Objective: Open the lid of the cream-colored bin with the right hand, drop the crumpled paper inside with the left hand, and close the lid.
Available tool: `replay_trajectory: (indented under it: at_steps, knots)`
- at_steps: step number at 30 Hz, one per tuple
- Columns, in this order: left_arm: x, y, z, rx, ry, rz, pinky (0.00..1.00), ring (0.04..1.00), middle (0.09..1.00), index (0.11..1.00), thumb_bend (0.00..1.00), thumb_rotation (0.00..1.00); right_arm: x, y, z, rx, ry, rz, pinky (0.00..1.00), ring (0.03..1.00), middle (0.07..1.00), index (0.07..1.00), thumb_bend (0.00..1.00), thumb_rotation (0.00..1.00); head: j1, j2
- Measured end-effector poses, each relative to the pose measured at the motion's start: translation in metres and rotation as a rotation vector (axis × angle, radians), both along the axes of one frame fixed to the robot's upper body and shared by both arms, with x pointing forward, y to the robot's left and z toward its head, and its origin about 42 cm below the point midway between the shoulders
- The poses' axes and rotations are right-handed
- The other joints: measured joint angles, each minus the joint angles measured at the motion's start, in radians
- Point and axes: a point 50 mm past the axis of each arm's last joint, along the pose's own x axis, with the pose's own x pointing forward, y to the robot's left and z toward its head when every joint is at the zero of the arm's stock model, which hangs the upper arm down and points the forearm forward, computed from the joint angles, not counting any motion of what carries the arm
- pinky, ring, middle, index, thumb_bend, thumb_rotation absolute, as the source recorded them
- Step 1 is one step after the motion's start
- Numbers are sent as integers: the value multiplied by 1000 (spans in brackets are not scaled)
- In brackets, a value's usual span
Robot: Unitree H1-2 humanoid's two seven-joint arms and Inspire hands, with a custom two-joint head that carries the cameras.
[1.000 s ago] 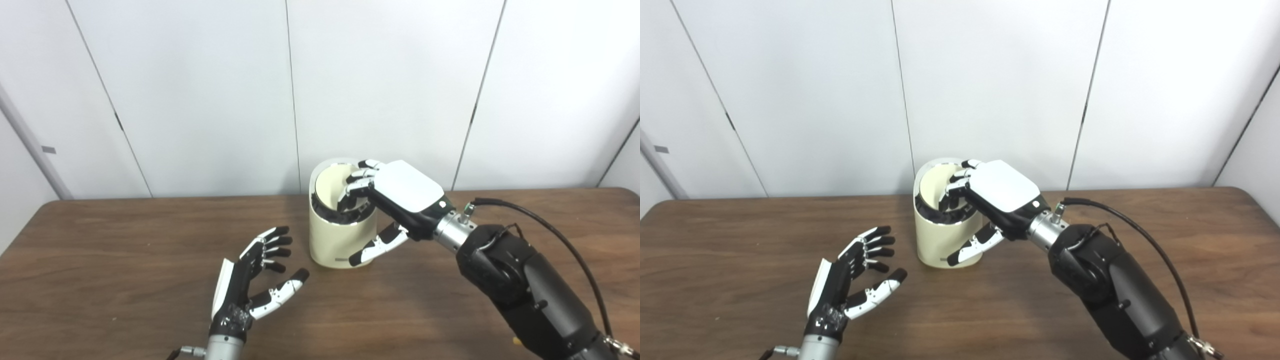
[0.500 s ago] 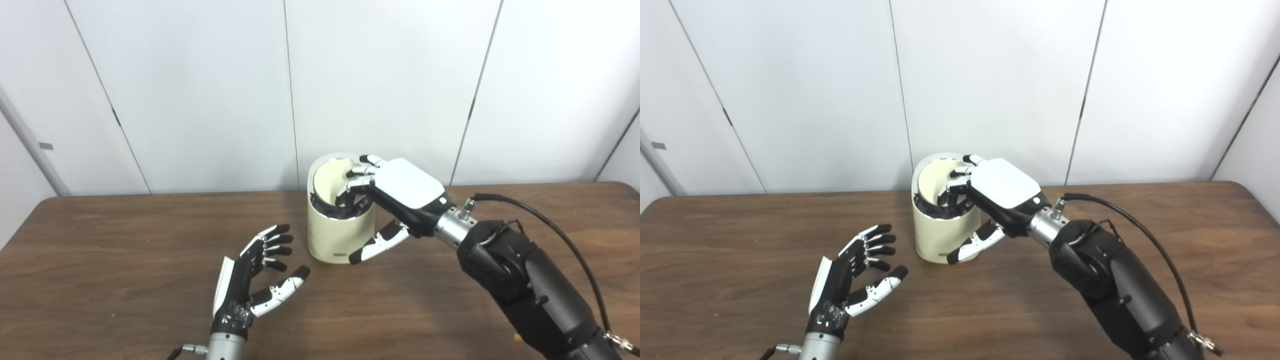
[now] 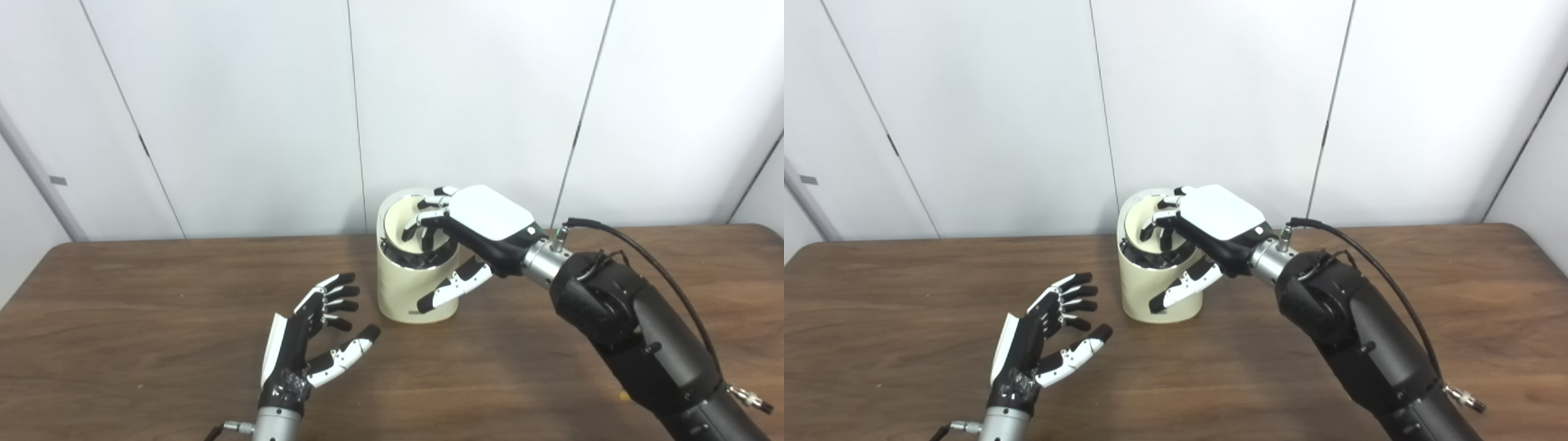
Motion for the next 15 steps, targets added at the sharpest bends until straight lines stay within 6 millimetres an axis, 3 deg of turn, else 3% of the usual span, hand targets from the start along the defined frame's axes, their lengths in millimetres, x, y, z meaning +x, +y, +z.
replay_trajectory:
  at_steps: [7,10,14,15]
  knots:
    - [0,0,0,-1,2,-2,567,696,754,810,685,247,-2,-3,0,13,5,4,948,876,685,712,758,642,-2,-2]
    - [0,0,0,-2,8,-1,563,692,752,808,684,249,-6,-10,1,33,13,5,949,878,686,711,732,670,-2,-2]
    - [1,1,-1,-5,13,1,568,694,751,807,688,247,-9,-22,5,89,51,-19,950,871,691,699,708,618,-6,-2]
    - [1,1,-1,-5,13,2,566,694,752,807,686,248,-10,-26,7,108,58,-35,905,867,691,697,705,618,-8,-2]
